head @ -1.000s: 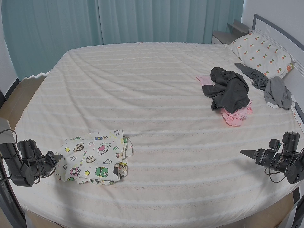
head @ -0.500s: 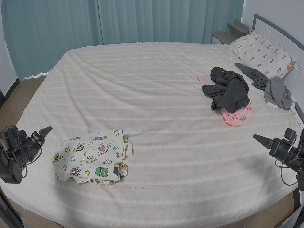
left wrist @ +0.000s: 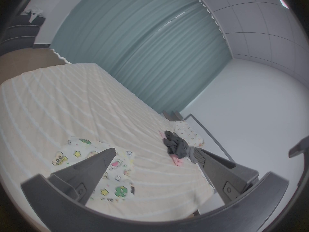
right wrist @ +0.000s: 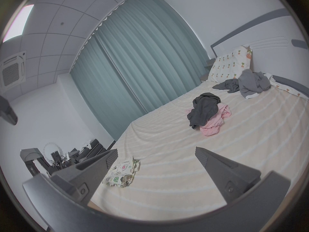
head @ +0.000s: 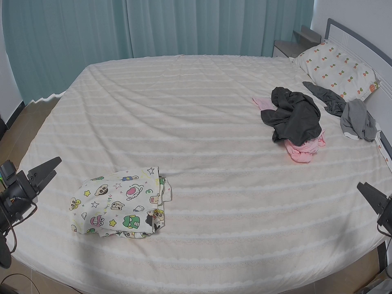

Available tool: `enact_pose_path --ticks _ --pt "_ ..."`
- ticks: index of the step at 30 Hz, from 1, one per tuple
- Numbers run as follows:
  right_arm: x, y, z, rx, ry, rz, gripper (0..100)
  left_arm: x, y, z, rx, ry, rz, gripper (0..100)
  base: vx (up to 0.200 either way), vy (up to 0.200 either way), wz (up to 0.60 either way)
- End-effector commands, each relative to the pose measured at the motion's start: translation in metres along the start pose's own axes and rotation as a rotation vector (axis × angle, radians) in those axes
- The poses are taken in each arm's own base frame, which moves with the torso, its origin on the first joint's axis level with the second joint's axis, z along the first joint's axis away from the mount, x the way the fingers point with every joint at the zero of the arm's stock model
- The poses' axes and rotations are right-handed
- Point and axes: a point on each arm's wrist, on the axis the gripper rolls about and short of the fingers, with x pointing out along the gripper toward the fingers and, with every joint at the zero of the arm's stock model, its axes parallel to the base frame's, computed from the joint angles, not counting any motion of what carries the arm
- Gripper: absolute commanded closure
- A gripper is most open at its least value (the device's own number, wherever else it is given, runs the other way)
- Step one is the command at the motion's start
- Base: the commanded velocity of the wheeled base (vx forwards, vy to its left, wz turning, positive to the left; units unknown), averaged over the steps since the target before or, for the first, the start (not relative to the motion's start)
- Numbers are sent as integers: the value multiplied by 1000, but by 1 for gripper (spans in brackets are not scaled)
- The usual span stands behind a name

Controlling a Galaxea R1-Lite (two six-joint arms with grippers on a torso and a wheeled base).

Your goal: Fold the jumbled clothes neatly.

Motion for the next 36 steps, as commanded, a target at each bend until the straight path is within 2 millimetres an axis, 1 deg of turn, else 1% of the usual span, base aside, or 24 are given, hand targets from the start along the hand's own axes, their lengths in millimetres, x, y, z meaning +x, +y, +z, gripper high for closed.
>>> enact_pose_path --ticks 1,3,5,6,7,11,12,13,14,15,16,17,19,20,21,22,24,25,26,27,30,32,34,36 --pt "-96 29 -67 -239 -108 68 0 -106 -94 -66 207 66 -425 0 0 0 0" --pt "-93 24 -74 -298 -59 26 0 -125 -99 -84 223 95 -467 0 0 0 0" --pt "-93 19 -82 -293 18 -16 0 -139 -97 -106 226 143 -508 0 0 0 0" --pt "-93 19 -82 -293 18 -16 0 -139 -97 -106 226 143 -508 0 0 0 0" --pt "-93 17 -85 -302 47 -49 0 -142 -93 -115 241 187 -540 0 0 0 0" --pt "-94 16 -82 -329 10 -161 0 -136 -83 -121 200 214 -510 0 0 0 0" --pt "-94 13 -81 -355 -28 -310 0 -136 -81 -123 234 209 -502 0 0 0 0" --pt "-95 12 -80 -366 -45 -382 0 -135 -79 -124 269 205 -499 0 0 0 0" --pt "-95 11 -80 -372 -53 -423 0 -135 -78 -125 299 201 -496 0 0 0 0" --pt "-96 10 -80 -374 -65 -471 0 -134 -74 -128 377 184 -474 0 0 0 0" --pt "-96 10 -80 -373 -65 -472 0 -134 -73 -128 399 177 -465 0 0 0 0" --pt "-96 9 -80 -372 -67 -478 0 -132 -67 -133 515 144 -392 0 0 0 0" --pt "-96 8 -80 -389 -74 -514 0 -131 -56 -140 619 137 -211 0 0 0 0" --pt "-96 7 -81 -410 -69 -553 0 -131 -54 -141 652 137 -132 0 0 0 0" --pt "-97 6 -82 -441 -59 -587 0 -132 -53 -137 709 91 3 0 0 0 0" --pt "-96 6 -82 -444 -57 -583 0 -131 -52 -136 725 67 59 0 0 0 0" --pt "-96 6 -85 -461 -10 -519 0 -131 -48 -133 748 -24 258 0 0 0 0" --pt "-96 6 -85 -466 -8 -515 0 -131 -47 -132 745 -29 286 0 0 0 0" --pt "-96 6 -85 -477 0 -503 0 -132 -44 -132 718 -56 408 0 0 0 0" --pt "-96 6 -85 -478 -2 -501 0 -133 -43 -131 700 -76 465 0 0 0 0" --pt "-96 7 -85 -470 -7 -499 0 -133 -42 -130 653 -111 535 0 0 0 0" --pt "-96 6 -85 -450 -11 -502 0 -134 -41 -131 655 -107 564 0 0 0 0" --pt "-96 6 -85 -444 -13 -503 0 -135 -37 -134 628 -95 672 0 0 0 0" --pt "-96 6 -85 -441 -14 -505 0 -136 -36 -134 626 -98 708 0 0 0 0"
